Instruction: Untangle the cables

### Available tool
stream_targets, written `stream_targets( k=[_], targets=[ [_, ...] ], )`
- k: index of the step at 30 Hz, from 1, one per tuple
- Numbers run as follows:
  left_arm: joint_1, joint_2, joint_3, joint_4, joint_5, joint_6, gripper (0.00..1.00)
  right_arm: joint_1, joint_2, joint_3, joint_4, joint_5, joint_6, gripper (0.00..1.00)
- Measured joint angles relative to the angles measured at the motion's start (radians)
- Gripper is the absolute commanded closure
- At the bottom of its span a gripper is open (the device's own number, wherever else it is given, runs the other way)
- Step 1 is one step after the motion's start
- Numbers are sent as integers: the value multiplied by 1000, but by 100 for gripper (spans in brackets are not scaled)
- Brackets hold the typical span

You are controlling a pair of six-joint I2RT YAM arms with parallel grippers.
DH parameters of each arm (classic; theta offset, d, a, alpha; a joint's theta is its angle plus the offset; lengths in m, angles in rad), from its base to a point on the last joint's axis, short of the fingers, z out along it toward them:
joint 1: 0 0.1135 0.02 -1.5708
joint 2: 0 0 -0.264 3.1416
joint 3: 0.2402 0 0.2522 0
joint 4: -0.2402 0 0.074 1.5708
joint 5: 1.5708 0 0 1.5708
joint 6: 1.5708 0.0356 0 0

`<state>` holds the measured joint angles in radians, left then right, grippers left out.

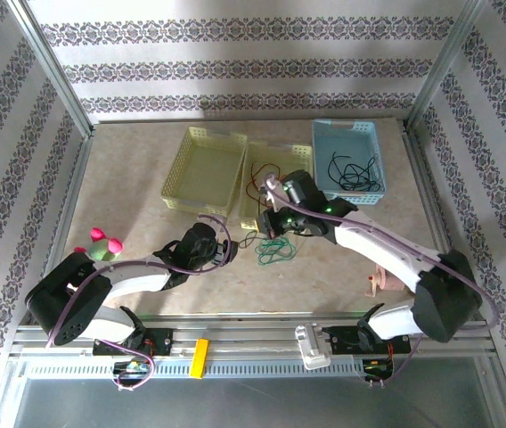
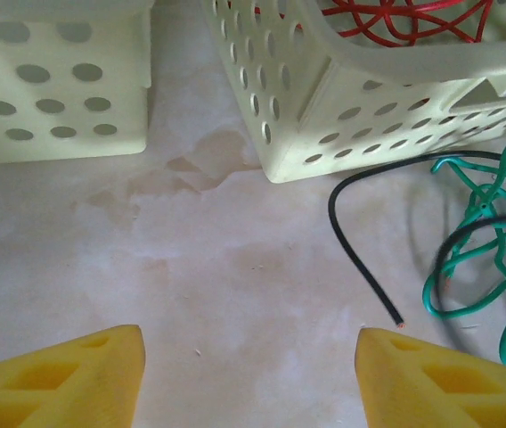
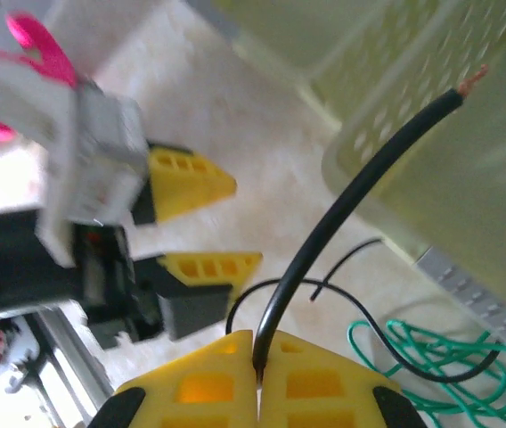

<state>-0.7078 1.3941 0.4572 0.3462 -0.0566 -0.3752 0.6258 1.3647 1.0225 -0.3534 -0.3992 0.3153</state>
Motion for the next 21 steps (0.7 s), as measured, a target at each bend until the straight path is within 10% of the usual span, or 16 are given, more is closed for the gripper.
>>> stream_targets(
  k=[21],
  targets=[
    [-63, 188, 160, 4, 232, 118, 11, -356, -367, 10, 156, 142, 151, 99]
  ],
)
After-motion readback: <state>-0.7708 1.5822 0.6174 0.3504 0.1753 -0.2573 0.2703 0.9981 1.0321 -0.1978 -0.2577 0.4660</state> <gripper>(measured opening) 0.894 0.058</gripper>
